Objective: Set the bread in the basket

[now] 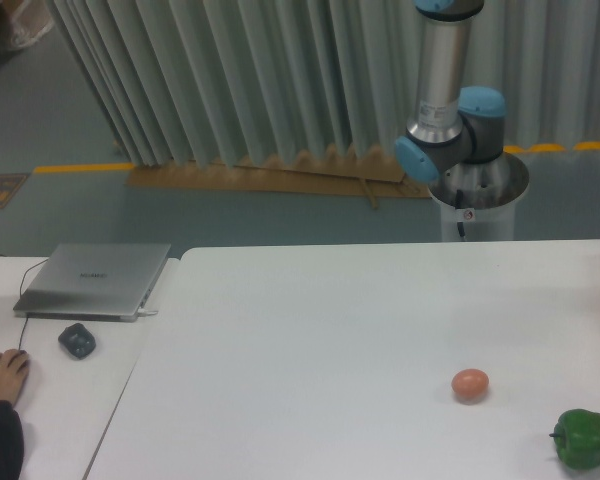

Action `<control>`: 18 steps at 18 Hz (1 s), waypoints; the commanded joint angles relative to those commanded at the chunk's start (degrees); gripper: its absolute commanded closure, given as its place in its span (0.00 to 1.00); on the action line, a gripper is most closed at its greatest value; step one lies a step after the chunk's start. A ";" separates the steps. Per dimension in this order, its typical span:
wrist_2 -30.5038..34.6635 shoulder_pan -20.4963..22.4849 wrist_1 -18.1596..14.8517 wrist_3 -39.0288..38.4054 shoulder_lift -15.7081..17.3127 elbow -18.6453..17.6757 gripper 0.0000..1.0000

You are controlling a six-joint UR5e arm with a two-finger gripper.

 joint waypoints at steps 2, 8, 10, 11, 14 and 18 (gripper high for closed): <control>0.00 0.00 0.09 0.17 -0.09 0.00 0.20; -1.31 0.00 0.09 0.09 0.00 0.09 0.00; -1.49 0.09 0.09 0.09 0.00 0.17 0.00; -1.41 0.00 0.00 -0.17 0.00 0.18 0.00; -1.84 -0.09 -0.26 -0.88 0.26 0.18 0.00; -2.99 -0.70 -0.53 -2.98 0.35 0.35 0.00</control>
